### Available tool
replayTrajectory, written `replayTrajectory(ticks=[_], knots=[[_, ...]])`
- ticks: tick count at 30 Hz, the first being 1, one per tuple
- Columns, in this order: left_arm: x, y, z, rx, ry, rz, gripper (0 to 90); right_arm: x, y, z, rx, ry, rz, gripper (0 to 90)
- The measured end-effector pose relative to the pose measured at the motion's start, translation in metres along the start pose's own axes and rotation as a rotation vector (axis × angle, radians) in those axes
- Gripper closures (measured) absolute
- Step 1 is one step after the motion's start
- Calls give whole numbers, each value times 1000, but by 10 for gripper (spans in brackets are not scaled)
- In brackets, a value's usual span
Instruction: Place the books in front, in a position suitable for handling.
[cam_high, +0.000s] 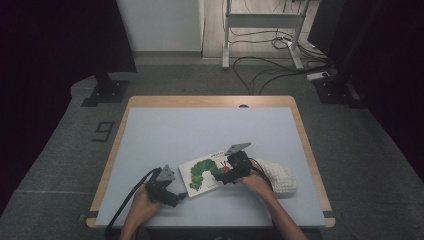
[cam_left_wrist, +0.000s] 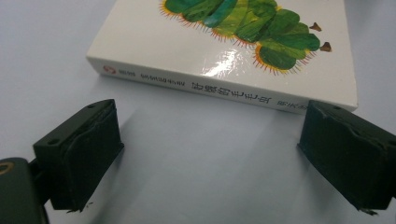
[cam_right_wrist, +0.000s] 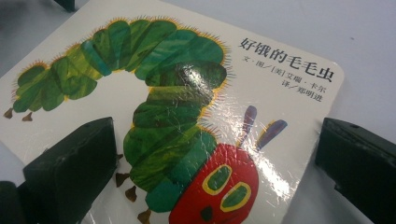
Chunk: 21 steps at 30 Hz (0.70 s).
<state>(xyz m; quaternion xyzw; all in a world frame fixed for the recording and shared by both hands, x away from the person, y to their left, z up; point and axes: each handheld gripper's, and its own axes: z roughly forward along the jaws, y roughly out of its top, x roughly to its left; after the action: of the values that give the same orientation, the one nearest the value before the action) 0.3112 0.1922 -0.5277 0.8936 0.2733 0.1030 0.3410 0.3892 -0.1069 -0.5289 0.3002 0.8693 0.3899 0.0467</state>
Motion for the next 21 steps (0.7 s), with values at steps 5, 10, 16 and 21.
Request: replayTrajectory(ticks=[5, 10, 16, 21], knots=[[-8, -6, -5, 6, -17, 16, 25, 6, 6, 7, 4, 35, -35, 0], [-16, -10, -8, 11, -14, 12, 5, 11, 10, 13, 4, 54, -61, 0], [-19, -12, -9, 10, -4, -5, 0, 14, 13, 16, 15, 60, -66, 0], [-19, -12, -10, 9, 2, -8, 0, 13, 12, 13, 9, 57, -73, 21]])
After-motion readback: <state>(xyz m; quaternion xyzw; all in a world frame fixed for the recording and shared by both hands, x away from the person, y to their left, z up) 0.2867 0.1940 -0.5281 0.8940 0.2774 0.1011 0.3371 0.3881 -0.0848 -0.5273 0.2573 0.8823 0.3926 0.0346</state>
